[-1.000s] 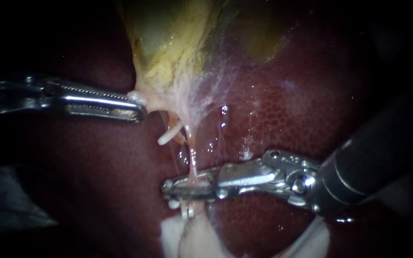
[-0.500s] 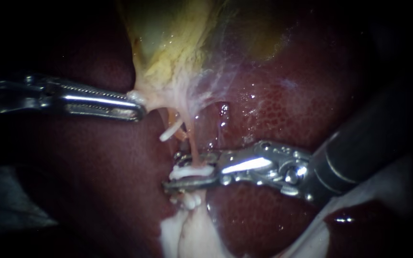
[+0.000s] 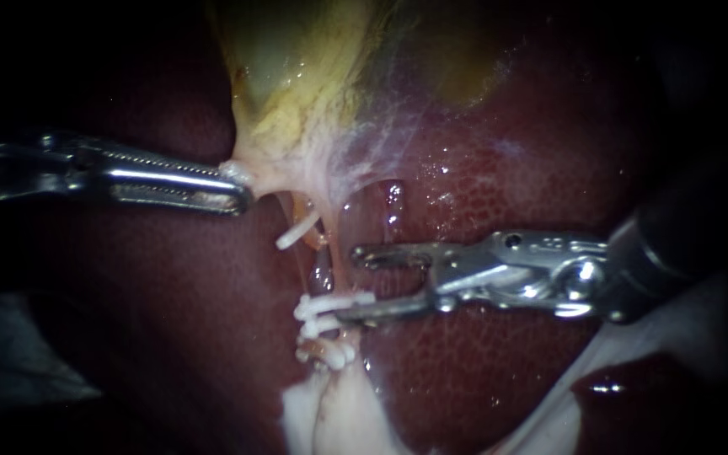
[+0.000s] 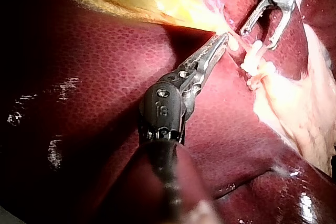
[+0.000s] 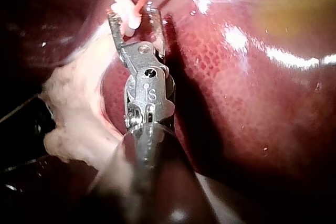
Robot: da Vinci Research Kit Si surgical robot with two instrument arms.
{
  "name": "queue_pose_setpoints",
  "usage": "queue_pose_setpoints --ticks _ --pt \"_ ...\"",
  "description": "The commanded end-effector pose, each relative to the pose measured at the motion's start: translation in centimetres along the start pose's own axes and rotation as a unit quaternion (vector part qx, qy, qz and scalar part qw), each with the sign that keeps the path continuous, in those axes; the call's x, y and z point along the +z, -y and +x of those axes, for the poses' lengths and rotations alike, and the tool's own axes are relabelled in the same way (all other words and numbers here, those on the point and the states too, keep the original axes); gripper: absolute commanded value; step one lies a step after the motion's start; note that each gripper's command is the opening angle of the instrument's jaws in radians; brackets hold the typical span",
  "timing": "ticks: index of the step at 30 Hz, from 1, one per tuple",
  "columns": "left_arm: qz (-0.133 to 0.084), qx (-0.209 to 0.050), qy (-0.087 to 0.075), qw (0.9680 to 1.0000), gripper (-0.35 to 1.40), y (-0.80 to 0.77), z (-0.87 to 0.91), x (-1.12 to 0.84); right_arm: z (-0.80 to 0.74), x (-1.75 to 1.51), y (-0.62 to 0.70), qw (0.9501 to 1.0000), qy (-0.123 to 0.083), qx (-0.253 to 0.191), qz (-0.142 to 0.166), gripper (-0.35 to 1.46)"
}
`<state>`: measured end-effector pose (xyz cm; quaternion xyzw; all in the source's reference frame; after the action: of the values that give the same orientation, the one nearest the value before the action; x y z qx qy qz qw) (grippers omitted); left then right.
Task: Going back second clip right tube
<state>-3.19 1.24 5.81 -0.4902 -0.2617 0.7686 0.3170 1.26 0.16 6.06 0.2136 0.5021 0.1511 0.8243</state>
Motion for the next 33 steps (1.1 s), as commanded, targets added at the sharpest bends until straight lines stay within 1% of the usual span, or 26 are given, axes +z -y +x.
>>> queue_pose_setpoints --ticks 1,3,5,9,10,11,12,13,16,19,24,29,30,33 --pt "0.0 0.0 0.0 1.0 -0.35 0.0 0.01 -0.01 0.04 -0.11 0.02 0.9996 0.01 -0.026 -0.005 0.5" --pt "0.0 0.0 0.0 1.0 -0.35 0.0 0.01 -0.02 0.11 -0.32 0.06 0.9981 0.019 -0.055 -0.017 0.5" --pt "-0.001 0.0 0.0 1.0 -0.35 0.0 0.01 -0.02 0.17 -0.54 0.09 0.9957 0.022 -0.086 -0.025 0.5" --pt "-0.001 0.0 0.0 1.0 -0.35 0.0 0.01 -0.02 0.24 -0.86 0.09 0.9911 0.029 -0.122 -0.042 0.5" --pt "-0.001 0.0 0.0 1.0 -0.35 0.0 0.01 -0.02 0.25 -0.93 0.08 0.9903 0.03 -0.13 -0.041 0.5" --pt "-0.001 0.0 0.0 1.0 -0.35 0.0 0.0 -0.03 0.26 -0.97 0.07 0.9904 0.03 -0.13 -0.037 0.5" --pt "-0.001 0.0 0.0 1.0 -0.35 0.0 0.0 -0.03 0.26 -1.01 0.06 0.9908 0.027 -0.13 -0.023 0.5" --pt "-0.001 0.0 0.0 1.0 -0.35 0.01 0.0 -0.03 0.26 -1.05 0.06 0.9907 0.026 -0.132 -0.018 0.5" --pt "-0.001 0.0 0.0 1.0 -0.35 0.02 -0.01 -0.02 0.26 -1.12 0.06 0.9904 0.025 -0.136 -0.014 0.5" --pt "0.001 0.001 0.0 1.0 -0.35 0.06 -0.03 0.03 0.25 -1.15 0.08 0.9904 0.024 -0.136 -0.007 0.5" --pt "0.003 0.004 0.0 1.0 -0.35 0.19 -0.11 0.16 0.24 -1.18 0.11 0.9904 0.023 -0.137 -0.002 0.5" --pt "0.006 0.007 -0.001 1.0 -0.35 0.38 -0.21 0.31 0.24 -1.18 0.11 0.9903 0.02 -0.137 0.01 0.5" --pt "0.008 0.007 0.002 0.9999 -0.35 0.41 -0.23 0.35 0.24 -1.18 0.11 0.9903 0.019 -0.137 0.013 0.5" --pt "0.008 0.008 0.002 0.9999 -0.35 0.47 -0.25 0.42 0.24 -1.18 0.11 0.9903 0.018 -0.137 0.016 0.5"
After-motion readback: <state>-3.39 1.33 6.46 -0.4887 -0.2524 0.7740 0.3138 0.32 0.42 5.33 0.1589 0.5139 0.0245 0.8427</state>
